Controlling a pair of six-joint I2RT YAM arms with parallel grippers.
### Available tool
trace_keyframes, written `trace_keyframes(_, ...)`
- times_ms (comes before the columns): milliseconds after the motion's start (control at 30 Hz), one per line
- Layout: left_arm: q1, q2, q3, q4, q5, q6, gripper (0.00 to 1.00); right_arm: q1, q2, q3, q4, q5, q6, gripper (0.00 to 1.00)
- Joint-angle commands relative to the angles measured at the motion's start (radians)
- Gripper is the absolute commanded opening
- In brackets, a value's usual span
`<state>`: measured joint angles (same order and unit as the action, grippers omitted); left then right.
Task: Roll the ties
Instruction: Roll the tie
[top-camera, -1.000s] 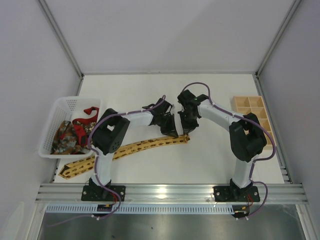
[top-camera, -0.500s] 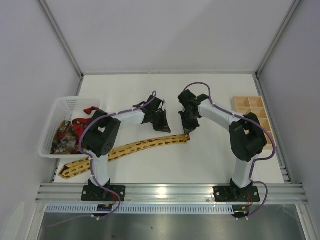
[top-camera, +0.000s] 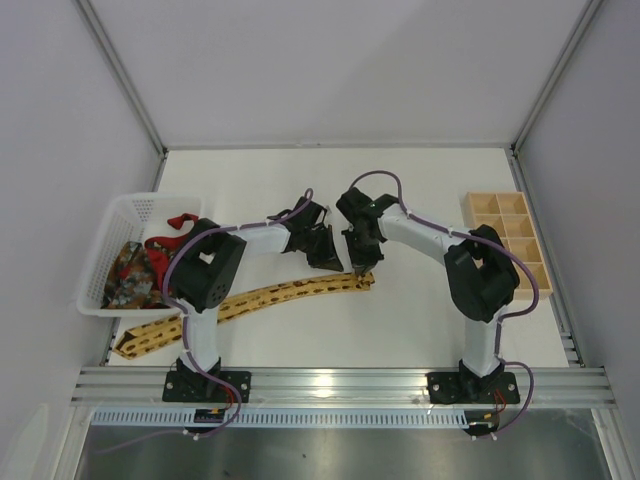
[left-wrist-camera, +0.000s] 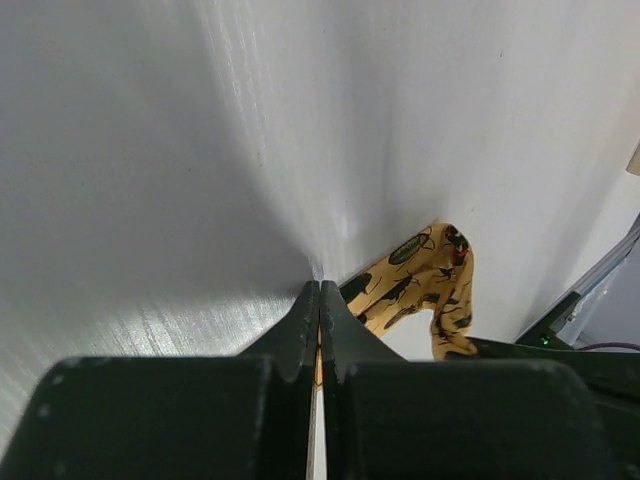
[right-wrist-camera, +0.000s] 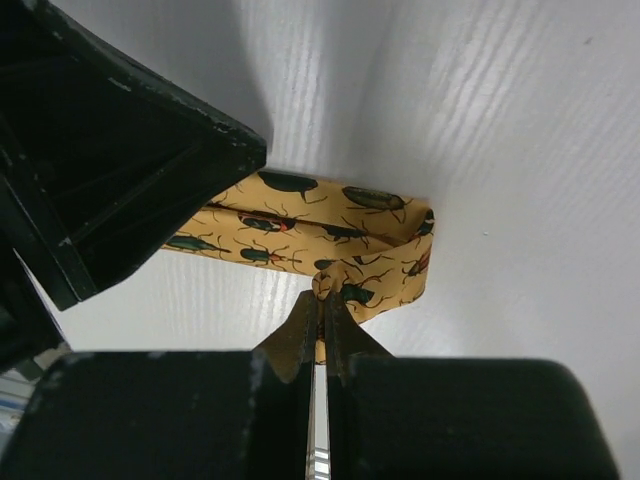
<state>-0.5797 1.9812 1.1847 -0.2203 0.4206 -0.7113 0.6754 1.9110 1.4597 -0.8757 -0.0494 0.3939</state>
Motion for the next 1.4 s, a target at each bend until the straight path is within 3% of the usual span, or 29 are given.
trace_keyframes(0,-0.002,0.019,-0.022,0.006,-0.011,-0.007,0.0,0.026,0.034,0.047,-0.003,0.008,0.04,0.0)
trace_keyframes(667,0.0,0.018,-0.03,0.021,0.017,-0.002,0.0,0.009,0.071,-0.035,0.197,-0.15,0.086,0.02)
trace_keyframes(967,0.0,0.013,-0.03,0.015,0.023,0.0,0.0,-0.017,0.039,-0.134,0.325,-0.234,0.082,0.15)
trace_keyframes(1067,0.006,0.004,-0.027,0.009,0.017,0.003,0.01,-0.03,0.033,-0.179,0.382,-0.286,0.092,0.27)
trace_keyframes(1367,0.037,-0.058,-0.051,-0.011,0.027,0.018,0.0,-0.077,-0.024,-0.341,0.615,-0.454,0.167,0.29)
